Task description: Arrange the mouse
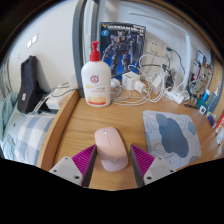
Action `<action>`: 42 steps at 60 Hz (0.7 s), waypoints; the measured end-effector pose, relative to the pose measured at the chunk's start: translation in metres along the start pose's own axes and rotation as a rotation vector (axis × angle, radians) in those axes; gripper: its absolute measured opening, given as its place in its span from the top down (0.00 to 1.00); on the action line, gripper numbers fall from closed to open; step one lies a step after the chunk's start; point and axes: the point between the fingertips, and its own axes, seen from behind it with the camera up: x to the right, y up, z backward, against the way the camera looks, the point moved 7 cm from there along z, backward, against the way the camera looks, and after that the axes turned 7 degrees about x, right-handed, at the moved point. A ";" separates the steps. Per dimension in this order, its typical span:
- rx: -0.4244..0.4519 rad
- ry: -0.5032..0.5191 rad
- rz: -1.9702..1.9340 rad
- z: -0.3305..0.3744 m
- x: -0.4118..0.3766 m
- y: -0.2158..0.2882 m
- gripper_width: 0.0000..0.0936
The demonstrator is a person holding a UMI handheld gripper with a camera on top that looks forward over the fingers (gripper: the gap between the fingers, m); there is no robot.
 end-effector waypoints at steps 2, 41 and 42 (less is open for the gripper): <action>-0.002 -0.009 -0.015 -0.005 -0.001 0.004 0.35; -0.037 -0.120 -0.101 -0.025 0.010 0.020 0.68; -0.037 -0.118 -0.096 -0.025 0.010 0.020 0.68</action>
